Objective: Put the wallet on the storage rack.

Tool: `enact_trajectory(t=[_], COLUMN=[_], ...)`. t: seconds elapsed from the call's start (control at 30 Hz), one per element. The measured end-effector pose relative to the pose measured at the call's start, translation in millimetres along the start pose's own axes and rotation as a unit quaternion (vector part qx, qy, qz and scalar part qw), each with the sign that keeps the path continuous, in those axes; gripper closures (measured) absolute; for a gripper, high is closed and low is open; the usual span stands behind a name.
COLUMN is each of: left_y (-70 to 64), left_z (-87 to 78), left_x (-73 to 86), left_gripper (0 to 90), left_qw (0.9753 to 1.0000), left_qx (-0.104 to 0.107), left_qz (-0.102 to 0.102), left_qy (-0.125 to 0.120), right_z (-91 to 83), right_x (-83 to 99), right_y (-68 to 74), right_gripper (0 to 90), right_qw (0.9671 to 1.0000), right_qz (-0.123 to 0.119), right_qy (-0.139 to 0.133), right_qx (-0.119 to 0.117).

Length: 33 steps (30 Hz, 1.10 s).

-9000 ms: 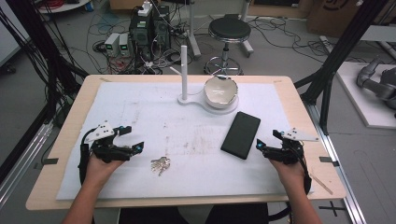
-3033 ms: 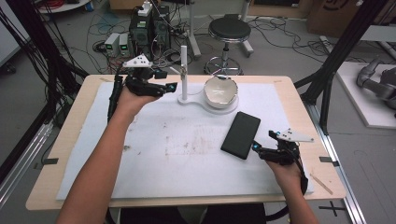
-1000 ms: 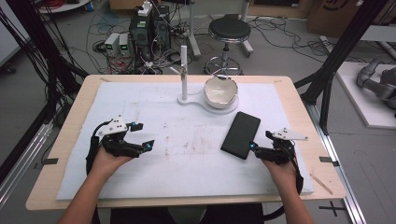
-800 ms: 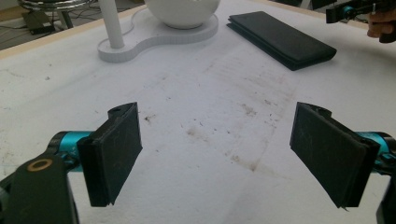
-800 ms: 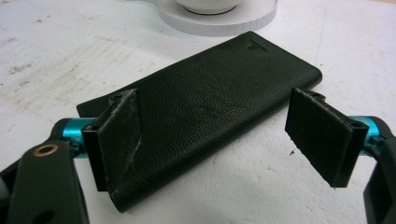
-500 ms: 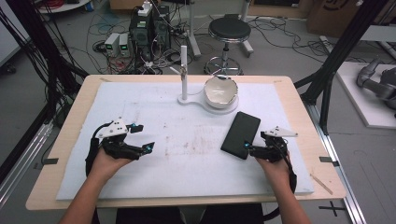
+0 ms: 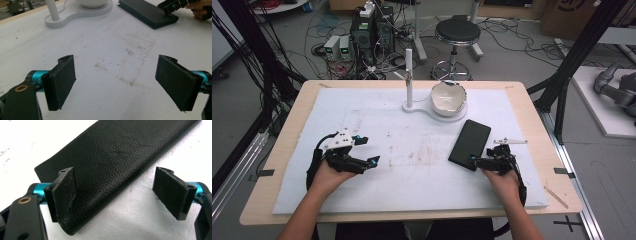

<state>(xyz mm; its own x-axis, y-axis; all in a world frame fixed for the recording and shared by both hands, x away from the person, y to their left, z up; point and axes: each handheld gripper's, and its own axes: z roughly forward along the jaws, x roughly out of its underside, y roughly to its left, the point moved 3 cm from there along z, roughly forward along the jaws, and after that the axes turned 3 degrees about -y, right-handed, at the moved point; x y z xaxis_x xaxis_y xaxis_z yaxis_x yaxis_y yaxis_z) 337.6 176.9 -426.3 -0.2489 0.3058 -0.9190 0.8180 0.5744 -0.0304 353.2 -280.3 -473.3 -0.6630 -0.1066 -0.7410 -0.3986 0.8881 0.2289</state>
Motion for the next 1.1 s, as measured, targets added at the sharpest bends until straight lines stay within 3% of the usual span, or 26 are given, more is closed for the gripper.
enact_trajectory(t=[0.4, 0.7, 0.8, 0.9, 0.97, 1.1], left_y=[2.2, 2.7, 2.9, 2.1, 1.7, 2.7], left_z=[-2.3, -2.8, -2.3, -1.0, -0.2, -0.6], left_x=[-0.2, 0.1, 0.2, 0.0, -0.4, -1.3], left_gripper=[16.5, 16.5, 16.5, 16.5, 16.5, 16.5], left_qw=[1.0000, 1.0000, 1.0000, 1.0000, 0.9999, 0.9999], left_qx=[-0.005, -0.006, -0.006, -0.007, -0.009, -0.014], left_qz=[0.000, 0.004, 0.004, 0.002, 0.006, 0.010], left_qy=[-0.002, -0.002, -0.002, -0.002, 0.000, 0.001], right_z=[-1.4, 1.9, 4.4, 8.1, 9.8, 7.9], right_x=[0.0, -3.7, -5.5, -7.3, -7.6, -7.1], right_y=[1.7, -0.2, -1.4, 2.8, 6.3, 4.4], right_gripper=[19.6, 19.6, 19.6, 19.8, 22.3, 35.4], right_qw=[0.9999, 0.9999, 0.9991, 0.9990, 0.9986, 0.9988], right_qz=[-0.012, 0.007, 0.042, 0.039, 0.041, 0.045], right_qy=[-0.006, -0.007, -0.007, -0.004, -0.003, -0.004], right_qx=[0.001, 0.004, 0.002, 0.022, 0.031, 0.019])
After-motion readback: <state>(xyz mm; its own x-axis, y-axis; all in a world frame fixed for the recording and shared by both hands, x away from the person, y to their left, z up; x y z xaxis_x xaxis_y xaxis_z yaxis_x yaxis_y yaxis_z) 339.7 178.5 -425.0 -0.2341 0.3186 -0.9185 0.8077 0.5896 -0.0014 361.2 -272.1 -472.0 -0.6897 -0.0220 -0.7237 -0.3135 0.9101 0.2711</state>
